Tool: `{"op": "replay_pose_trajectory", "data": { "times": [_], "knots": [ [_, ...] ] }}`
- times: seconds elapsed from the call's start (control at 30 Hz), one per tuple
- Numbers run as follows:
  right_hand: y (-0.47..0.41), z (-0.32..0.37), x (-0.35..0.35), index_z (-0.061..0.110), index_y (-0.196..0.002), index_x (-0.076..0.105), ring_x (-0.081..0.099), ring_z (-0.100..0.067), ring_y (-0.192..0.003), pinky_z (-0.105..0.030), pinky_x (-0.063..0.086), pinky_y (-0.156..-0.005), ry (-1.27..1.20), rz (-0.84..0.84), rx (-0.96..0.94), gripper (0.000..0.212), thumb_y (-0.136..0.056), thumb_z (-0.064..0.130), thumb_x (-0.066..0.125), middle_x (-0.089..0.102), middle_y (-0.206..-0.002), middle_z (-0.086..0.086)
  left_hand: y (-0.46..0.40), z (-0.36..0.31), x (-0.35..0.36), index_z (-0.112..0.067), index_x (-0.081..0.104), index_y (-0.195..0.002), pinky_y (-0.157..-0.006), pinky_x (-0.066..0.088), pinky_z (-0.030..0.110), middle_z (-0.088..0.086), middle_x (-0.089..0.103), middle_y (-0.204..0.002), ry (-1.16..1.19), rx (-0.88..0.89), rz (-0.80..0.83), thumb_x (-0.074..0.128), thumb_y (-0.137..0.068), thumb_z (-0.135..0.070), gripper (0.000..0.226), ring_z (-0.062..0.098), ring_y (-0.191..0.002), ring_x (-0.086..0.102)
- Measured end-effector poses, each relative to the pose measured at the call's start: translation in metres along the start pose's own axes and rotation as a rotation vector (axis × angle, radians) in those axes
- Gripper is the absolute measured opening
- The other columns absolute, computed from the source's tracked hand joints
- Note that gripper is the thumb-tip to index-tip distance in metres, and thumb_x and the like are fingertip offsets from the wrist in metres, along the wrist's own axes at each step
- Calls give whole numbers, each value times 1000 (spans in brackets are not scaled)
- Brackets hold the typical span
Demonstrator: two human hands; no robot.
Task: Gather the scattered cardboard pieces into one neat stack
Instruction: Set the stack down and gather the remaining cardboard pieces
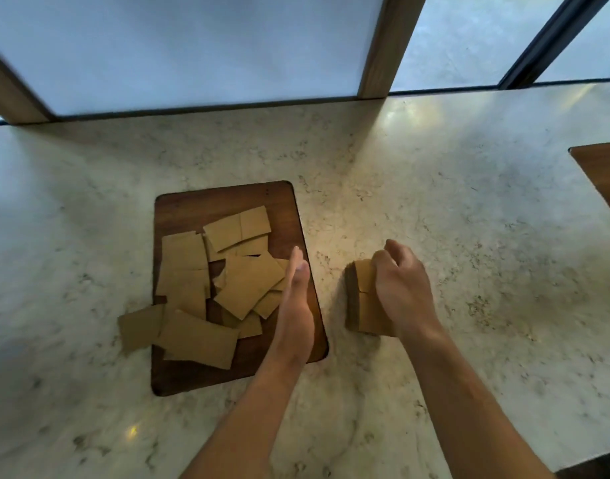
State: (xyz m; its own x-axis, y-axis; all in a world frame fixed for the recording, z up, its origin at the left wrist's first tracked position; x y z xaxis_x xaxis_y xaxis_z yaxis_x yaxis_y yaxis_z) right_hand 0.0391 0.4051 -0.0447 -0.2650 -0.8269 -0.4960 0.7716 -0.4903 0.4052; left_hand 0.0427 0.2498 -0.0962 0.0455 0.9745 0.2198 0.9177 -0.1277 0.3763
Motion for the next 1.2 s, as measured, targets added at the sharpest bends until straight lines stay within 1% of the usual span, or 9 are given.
{"op": "replay_pose_trajectory", "data": {
  "times": [0.13,0.3,0.43,0.57,0.67,0.83,1.0,1.1,1.2],
  "knots": [
    [2,29,37,24,-150,47,50,-23,-137,-39,40,-109,113,13,-120,54,-98,38,50,53,-153,1,7,-18,-42,-20,24,-164,-123,23,32,3,32,-170,-19,-10,-64,30,-99,-67,81,18,-153,32],
    [13,46,102,19,-141,56,53,-20,-130,-36,43,-107,305,168,-246,46,-98,35,62,57,-146,-4,23,-35,-105,-15,47,-148,-119,36,47,9,58,-145,-41,-20,-203,27,-112,-40,49,25,-133,54],
    [17,29,148,22,-148,47,44,-30,-138,-45,41,-113,590,308,-245,67,-92,45,72,43,-153,-9,27,-34,-152,-16,65,-120,-83,56,39,7,73,-105,-80,-146,-378,39,-112,-36,34,23,-95,71],
    [16,21,169,40,-155,25,38,-37,-137,-52,44,-110,846,372,-359,93,-81,55,80,33,-151,-14,36,-24,-190,-19,72,-95,-54,52,27,3,74,-76,-190,-189,-445,50,-109,-29,28,15,-62,67],
    [11,20,165,45,-150,36,46,-28,-126,-45,50,-101,830,324,-377,81,-82,55,79,43,-139,-9,44,-18,-207,-16,74,-91,-44,45,22,5,70,-71,-220,-207,-466,52,-108,-25,28,12,-53,60],
    [1,16,141,19,-124,65,57,-11,-93,-26,46,-78,514,223,-173,35,-96,40,69,70,-116,-2,41,-22,-203,-19,72,-80,-52,50,28,1,70,-67,-321,-212,-527,61,-99,-46,35,12,-55,61],
    [31,29,170,17,-105,71,73,-19,-86,-29,58,-68,-46,603,138,20,-99,35,66,76,-97,-3,9,-40,-174,-27,72,-90,-51,54,22,-3,77,-82,-166,-271,-444,73,-85,-59,32,9,-68,72],
    [33,41,205,21,-93,72,72,-9,-74,-15,51,-59,179,668,-54,16,-98,35,67,74,-81,7,-10,-43,-174,-28,74,-113,-77,62,40,5,82,-103,211,-293,-427,64,-101,-31,15,21,-94,77],
    [-11,67,216,32,-109,67,60,-8,-106,-17,48,-86,437,357,-346,13,-96,30,66,65,-116,7,-21,-49,-194,-14,65,-130,-80,64,47,18,81,-102,539,-185,-446,56,-104,-10,27,33,-95,79]
  ]
}}
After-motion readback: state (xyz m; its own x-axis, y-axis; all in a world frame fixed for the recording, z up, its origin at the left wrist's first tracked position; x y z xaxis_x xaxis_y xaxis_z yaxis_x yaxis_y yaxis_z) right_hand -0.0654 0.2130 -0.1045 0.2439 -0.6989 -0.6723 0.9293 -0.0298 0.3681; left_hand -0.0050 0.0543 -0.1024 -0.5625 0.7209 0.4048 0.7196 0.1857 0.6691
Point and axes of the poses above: each hand's wrist, its own y-axis away from the middle knuckle, its own x-axis out of the palm, z = x × y, the point moved 4 cm from there along -y, towards the middle knuckle
